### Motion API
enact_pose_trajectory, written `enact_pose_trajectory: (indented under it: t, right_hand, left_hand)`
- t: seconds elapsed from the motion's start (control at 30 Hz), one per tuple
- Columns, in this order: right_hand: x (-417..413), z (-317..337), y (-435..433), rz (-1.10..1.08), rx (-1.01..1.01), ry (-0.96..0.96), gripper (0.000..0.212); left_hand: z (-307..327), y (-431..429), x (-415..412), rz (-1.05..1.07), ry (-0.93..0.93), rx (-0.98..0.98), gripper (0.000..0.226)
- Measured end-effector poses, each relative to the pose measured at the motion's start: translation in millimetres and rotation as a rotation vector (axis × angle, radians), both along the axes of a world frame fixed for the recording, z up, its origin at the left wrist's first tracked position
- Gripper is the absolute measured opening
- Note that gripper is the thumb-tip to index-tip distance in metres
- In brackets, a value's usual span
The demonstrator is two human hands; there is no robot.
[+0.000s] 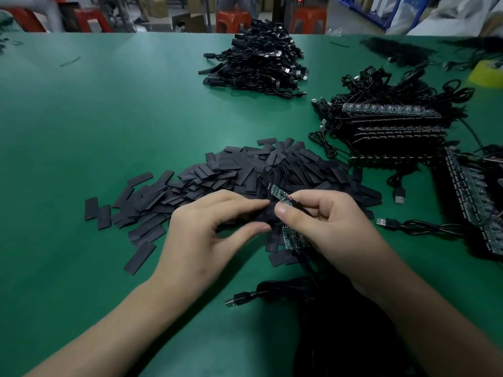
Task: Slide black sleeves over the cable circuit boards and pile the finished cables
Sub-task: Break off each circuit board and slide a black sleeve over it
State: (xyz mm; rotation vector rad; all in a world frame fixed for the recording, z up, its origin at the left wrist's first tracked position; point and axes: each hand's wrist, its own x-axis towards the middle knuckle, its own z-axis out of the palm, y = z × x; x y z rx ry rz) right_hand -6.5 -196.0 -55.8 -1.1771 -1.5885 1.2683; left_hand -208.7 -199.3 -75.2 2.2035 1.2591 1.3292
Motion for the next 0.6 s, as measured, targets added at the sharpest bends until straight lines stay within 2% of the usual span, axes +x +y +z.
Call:
enact_pose_trajectory:
  t: [0.13, 0.47, 0.6]
  right_hand:
    - [3.4, 2.0, 1.5, 0.069, -0.137, 0.181, 0.017]
    - [3.3, 3.8, 0.9, 0.09, -0.198, 0.165, 0.022]
    - [1.9, 2.7, 0.8, 0.082, -0.21, 0.181, 0.015]
  left_hand:
    - [0.2, 3.1, -1.7, -0.009, -0.048, -0.058, 0.027]
    - [-4.9, 4.4, -1.5, -0.067, -0.075, -0.094, 0.027]
    - [-5.9, 4.9, -1.0, -0.076, -0.098, -0.13, 0.027]
